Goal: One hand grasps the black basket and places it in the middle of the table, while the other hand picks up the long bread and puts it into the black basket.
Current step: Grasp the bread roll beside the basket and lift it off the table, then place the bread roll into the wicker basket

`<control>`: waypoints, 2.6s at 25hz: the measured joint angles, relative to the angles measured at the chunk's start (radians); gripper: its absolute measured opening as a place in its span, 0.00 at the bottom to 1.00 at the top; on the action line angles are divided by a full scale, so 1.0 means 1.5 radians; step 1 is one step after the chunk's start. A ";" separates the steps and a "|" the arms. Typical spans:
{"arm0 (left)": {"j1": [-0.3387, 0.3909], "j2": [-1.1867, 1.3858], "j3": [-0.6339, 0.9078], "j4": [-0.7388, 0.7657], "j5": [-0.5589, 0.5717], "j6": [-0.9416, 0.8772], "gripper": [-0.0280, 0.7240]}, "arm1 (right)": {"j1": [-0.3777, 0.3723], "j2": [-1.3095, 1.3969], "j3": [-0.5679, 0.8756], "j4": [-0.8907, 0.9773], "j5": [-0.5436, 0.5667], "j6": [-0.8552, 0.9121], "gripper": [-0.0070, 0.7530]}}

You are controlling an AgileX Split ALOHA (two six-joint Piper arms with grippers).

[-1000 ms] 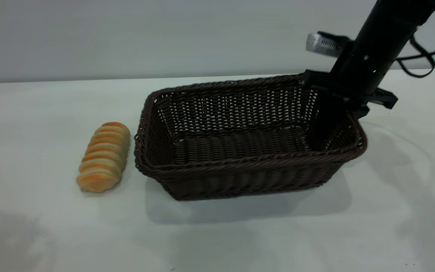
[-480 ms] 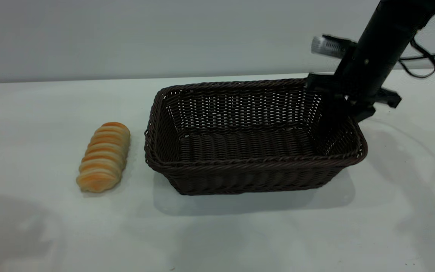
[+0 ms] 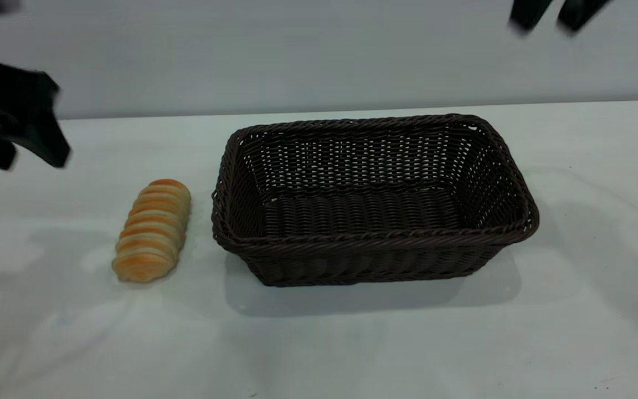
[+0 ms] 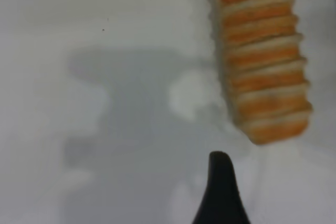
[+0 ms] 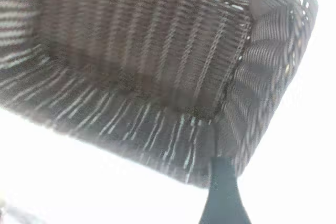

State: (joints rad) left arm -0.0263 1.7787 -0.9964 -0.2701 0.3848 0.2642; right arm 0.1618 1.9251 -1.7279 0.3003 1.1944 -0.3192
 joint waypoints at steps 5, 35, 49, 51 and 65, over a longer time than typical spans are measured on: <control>-0.009 0.116 -0.057 -0.002 -0.004 0.002 0.82 | 0.000 -0.154 0.068 0.030 0.018 -0.030 0.67; -0.064 0.344 -0.185 -0.060 -0.061 0.002 0.14 | 0.000 -1.068 0.783 -0.160 0.018 0.127 0.67; -0.093 0.077 -0.185 -0.036 0.031 0.017 0.12 | 0.000 -1.178 0.810 -0.160 0.015 0.141 0.67; -0.119 0.046 -0.185 -0.036 0.032 0.027 0.12 | 0.000 -1.178 0.825 -0.159 -0.020 0.141 0.67; -0.374 0.202 -0.185 -0.065 -0.161 0.116 0.12 | 0.000 -1.178 0.837 -0.158 -0.039 0.141 0.67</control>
State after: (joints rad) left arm -0.5869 2.0819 -1.2736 -0.3672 0.1438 0.4382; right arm 0.1618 0.1576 -0.4720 0.0639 1.1364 -0.1078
